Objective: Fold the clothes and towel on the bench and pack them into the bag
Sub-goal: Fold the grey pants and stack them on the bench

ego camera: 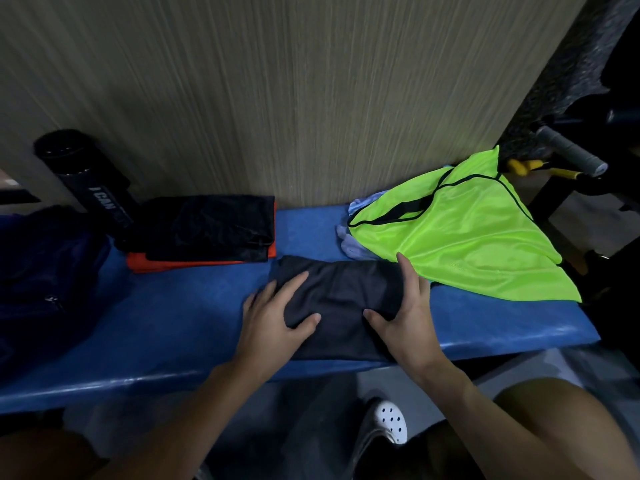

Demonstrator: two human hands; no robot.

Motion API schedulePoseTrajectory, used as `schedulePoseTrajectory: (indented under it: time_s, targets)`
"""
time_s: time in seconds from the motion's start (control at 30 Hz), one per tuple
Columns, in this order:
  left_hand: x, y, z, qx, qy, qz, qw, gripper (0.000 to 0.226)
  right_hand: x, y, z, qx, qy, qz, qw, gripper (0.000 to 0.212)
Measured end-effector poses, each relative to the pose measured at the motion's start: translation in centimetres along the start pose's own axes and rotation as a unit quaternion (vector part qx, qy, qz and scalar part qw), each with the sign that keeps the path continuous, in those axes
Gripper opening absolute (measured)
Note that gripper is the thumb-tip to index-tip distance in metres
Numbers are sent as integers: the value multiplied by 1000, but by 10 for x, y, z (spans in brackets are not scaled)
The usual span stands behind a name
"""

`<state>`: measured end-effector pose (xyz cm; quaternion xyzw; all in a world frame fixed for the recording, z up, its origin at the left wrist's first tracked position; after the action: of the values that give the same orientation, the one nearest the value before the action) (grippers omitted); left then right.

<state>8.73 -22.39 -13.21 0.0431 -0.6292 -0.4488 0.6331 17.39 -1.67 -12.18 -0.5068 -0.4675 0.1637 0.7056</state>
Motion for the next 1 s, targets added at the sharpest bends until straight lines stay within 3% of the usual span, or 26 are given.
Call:
schedulePoseTrajectory:
  time_s: [0.1, 0.47, 0.9, 1.0]
  targets:
    - [1, 4, 2, -2, 11, -70, 997, 68, 1, 0, 3, 20, 3, -12, 1000, 107]
    - [27, 5, 2, -68, 92, -92, 989, 72, 3, -33, 11, 94, 25, 18, 995, 103]
    - [175, -72, 72, -122, 197, -16, 973, 71, -109, -154, 85, 174, 4, 103, 979, 102]
    - [193, -102, 97, -63, 163, 41, 984, 76, -145, -166, 113, 162, -29, 112, 980, 98]
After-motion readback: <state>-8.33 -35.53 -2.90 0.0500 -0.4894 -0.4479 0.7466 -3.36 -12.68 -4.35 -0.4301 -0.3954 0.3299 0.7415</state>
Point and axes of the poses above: each hand's wrist, its own z-axis towards the middle knuckle, its own x-axis out of the back of the hand, y = z × x, the point moved 4 cm from there along z, towards the middle knuckle, and after that the axes turned 8 degrees about -x, right-handed, at the moved point
